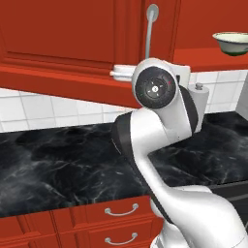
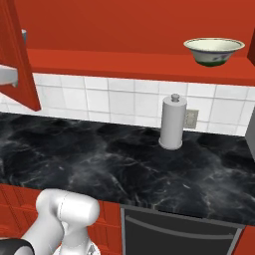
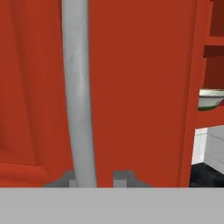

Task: Move the bowls from the cabinet to the plates on the dining table.

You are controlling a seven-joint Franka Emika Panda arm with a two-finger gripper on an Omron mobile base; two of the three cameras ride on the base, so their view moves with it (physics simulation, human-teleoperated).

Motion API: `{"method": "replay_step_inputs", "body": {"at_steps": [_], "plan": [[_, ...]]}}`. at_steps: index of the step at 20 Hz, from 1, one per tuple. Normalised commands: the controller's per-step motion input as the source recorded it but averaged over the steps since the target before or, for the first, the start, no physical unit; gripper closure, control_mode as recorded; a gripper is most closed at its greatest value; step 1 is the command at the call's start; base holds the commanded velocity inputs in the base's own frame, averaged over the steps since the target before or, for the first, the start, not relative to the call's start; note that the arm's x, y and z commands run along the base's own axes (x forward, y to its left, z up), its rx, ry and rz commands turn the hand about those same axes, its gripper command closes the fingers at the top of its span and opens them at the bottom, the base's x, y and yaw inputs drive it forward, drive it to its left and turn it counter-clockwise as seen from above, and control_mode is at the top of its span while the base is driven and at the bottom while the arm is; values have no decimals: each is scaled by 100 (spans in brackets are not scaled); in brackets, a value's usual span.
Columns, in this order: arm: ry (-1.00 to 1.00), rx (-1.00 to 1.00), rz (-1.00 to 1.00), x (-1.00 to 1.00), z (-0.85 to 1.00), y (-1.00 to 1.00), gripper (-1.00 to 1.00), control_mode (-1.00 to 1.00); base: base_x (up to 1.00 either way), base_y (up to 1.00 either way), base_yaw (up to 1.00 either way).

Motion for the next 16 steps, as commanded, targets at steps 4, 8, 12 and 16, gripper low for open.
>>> {"method": "replay_step_inputs", "body": {"at_steps": [4,8,12,16], "plan": [[0,0,0,-52,0,19,100,-100,0,0,0],[0,0,0,-54,0,18,100,-100,0,0,0],[0,0,0,-54,0,20,100,-100,0,0,0],[0,0,0,-55,0,12,100,-100,0,0,0]]}}
